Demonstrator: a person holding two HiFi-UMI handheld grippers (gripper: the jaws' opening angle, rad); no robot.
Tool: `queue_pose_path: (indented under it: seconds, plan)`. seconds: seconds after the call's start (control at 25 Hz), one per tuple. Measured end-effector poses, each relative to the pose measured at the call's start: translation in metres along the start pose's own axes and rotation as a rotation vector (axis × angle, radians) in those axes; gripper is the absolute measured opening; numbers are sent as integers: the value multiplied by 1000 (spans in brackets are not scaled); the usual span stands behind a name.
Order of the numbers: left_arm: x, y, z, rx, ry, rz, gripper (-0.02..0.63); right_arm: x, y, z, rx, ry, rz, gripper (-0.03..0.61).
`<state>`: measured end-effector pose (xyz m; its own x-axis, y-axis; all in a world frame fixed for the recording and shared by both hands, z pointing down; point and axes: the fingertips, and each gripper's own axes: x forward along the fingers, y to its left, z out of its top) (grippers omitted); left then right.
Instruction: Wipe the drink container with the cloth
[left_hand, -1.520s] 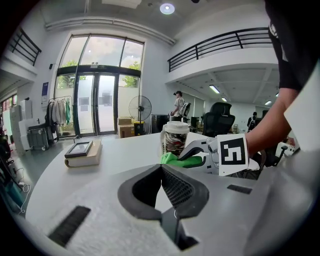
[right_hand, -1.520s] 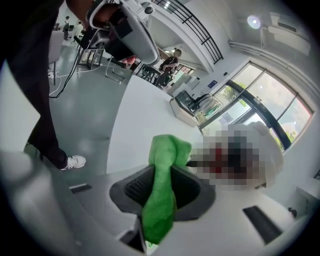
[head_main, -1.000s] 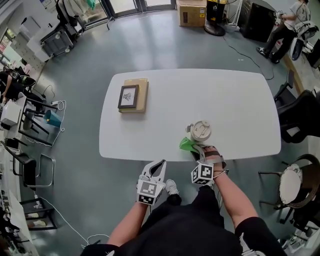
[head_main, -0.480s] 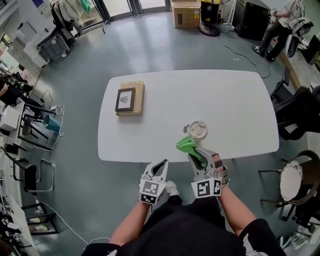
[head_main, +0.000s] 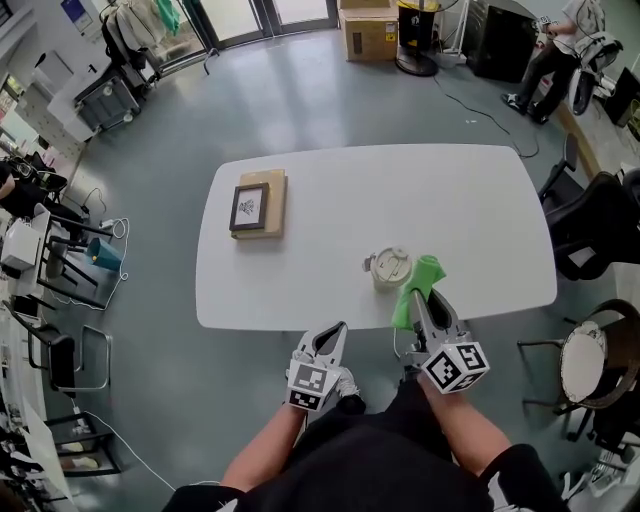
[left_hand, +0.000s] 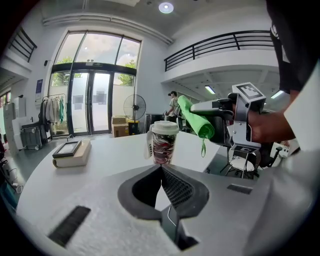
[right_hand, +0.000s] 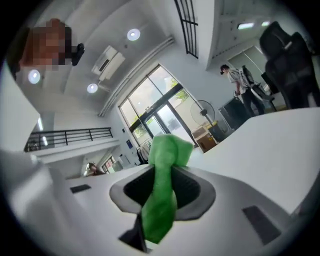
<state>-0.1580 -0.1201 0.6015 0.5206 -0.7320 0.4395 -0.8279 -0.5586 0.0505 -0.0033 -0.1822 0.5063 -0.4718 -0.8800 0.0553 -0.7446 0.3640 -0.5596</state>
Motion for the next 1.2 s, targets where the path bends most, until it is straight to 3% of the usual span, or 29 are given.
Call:
queue_pose_path:
  seconds: [0.36, 0.56, 0.76, 1.2]
  plan:
    - [4, -5, -2, -2, 6, 0, 14, 18, -50, -33, 492, 51, -16, 107]
    - [5, -7, -2, -12, 9, 8, 14, 21, -74, -63, 682, 125, -62, 107]
    - [2, -6, -6, -25, 13, 22, 14, 29, -75, -82, 650, 201, -60, 107]
    - [12, -9, -13, -30, 44, 40, 14, 35, -100, -113, 469, 348, -194, 107]
